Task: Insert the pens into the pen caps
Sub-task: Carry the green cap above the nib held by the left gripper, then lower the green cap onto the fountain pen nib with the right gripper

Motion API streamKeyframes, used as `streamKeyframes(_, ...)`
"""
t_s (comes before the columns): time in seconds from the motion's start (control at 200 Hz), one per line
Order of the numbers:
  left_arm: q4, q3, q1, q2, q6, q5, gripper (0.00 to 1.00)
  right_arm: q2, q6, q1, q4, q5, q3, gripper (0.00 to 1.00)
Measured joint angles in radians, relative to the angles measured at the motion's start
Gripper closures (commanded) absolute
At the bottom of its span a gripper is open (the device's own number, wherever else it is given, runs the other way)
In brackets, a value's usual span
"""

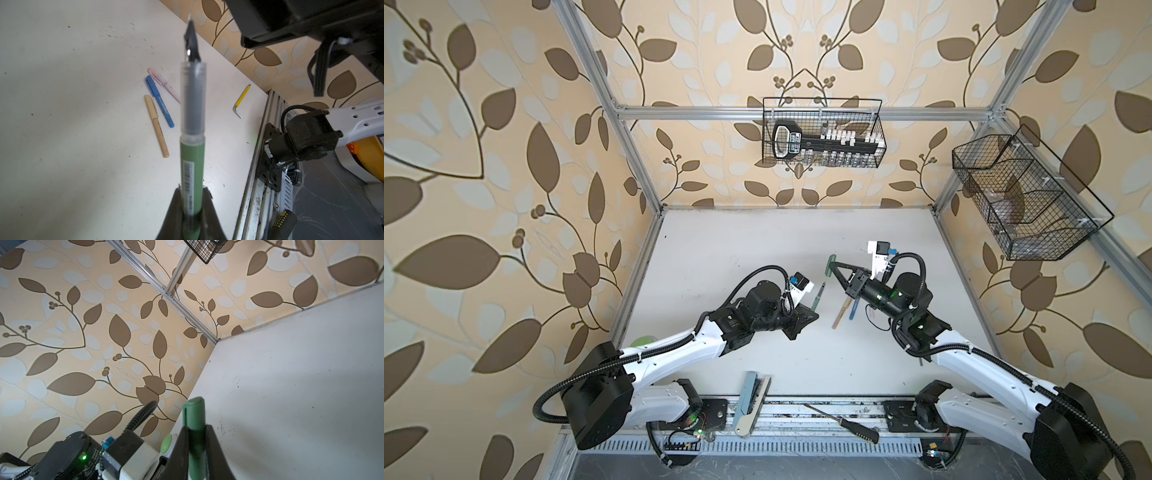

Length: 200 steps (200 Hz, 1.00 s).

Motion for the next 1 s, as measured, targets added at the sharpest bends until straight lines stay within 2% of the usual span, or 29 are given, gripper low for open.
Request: streamKeyframes(1.0,0.055,0.000,0.000,0.000,-0.010,-0.009,0.97,-0.034,-0.023,0.042,-0.011,0.005,-0.002,0.85)
